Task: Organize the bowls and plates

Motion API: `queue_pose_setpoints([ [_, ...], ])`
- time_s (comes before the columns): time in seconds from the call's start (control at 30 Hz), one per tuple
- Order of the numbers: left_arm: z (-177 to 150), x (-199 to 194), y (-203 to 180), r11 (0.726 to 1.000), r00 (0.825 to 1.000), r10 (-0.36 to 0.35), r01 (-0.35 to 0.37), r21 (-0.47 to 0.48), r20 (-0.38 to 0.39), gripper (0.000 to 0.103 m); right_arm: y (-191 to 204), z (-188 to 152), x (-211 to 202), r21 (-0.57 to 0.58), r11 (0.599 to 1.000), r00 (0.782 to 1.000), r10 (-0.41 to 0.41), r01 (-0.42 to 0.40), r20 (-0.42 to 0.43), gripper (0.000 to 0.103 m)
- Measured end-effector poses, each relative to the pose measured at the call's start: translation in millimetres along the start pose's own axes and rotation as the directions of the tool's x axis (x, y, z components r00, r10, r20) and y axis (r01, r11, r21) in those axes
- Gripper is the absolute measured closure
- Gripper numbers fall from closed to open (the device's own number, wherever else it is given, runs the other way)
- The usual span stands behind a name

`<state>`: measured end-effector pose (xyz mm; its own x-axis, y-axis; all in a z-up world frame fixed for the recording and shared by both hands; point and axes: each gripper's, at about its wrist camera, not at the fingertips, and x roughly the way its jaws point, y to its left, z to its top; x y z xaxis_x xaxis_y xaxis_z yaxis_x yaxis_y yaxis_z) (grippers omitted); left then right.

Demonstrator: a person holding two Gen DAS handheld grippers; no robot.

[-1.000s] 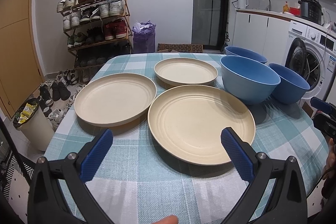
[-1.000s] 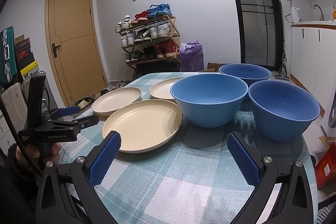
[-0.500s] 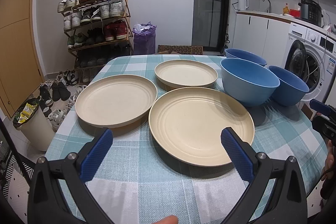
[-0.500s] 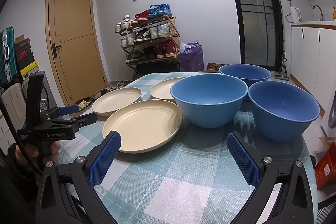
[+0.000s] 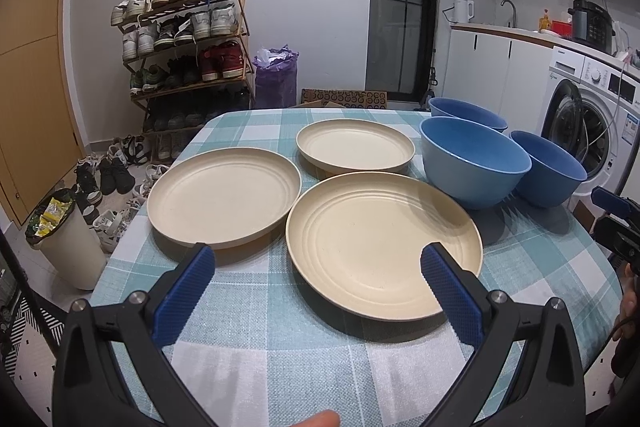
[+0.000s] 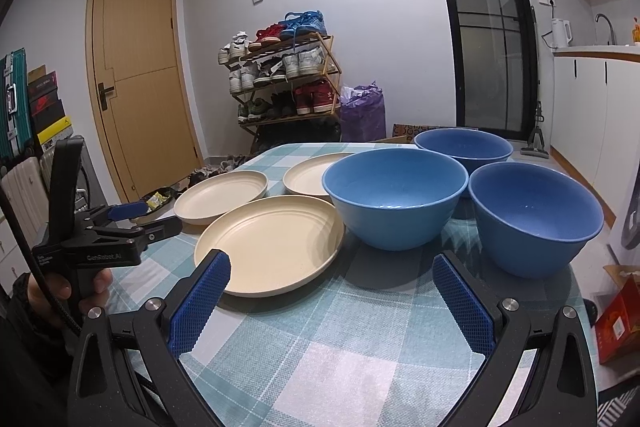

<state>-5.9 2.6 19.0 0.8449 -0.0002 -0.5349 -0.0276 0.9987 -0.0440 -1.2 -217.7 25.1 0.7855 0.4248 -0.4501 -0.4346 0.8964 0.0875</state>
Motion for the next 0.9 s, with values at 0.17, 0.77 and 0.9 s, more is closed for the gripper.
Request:
queue_pose_setpoints([
  [0.17,4,-4,3,1.000,1.000,-0.002,0.002,-0.006,0.012,0.000,-2,5,0,-0.004,1.000,1.000,-0.027,0.027,0.003,0.000],
  [0.77,29,-20,5,1.000,0.998,0.004,-0.005,0.015,0.064,0.000,-2,32,-17,-0.044,0.997,0.997,-0.069,0.071,0.037,0.000],
  [0.9,39,-23,4,1.000,0.997,0.005,-0.007,0.021,0.073,0.000,0,44,-20,-0.051,0.997,0.997,-0.060,0.062,0.048,0.000],
])
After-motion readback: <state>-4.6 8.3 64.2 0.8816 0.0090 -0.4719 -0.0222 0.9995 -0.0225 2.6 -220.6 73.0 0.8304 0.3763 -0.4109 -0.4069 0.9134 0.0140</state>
